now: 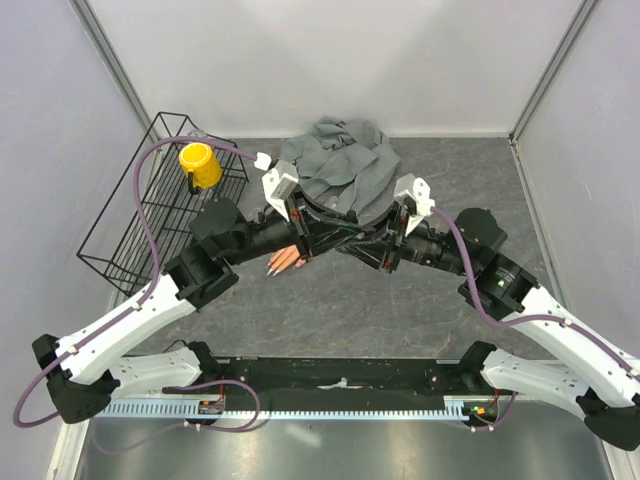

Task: Paint the nails

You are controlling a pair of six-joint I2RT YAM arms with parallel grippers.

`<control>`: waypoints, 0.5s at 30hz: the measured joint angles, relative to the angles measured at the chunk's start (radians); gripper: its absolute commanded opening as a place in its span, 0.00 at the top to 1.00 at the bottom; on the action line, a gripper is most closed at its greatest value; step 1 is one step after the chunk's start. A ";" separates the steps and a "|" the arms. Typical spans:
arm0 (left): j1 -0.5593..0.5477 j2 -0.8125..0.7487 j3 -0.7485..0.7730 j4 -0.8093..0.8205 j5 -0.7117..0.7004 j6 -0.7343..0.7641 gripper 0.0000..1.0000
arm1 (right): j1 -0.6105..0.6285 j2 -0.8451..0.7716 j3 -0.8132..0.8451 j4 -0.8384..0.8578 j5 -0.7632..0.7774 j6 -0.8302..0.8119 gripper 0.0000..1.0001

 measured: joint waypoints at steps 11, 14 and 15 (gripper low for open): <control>0.082 0.094 -0.024 0.568 0.826 -0.210 0.97 | 0.017 0.046 -0.058 0.480 -0.587 0.354 1.00; 0.088 0.119 -0.003 0.584 0.892 -0.248 0.77 | 0.016 0.060 -0.058 0.484 -0.637 0.371 1.00; 0.094 0.122 0.010 0.558 0.910 -0.248 0.68 | 0.016 0.057 -0.053 0.457 -0.637 0.356 1.00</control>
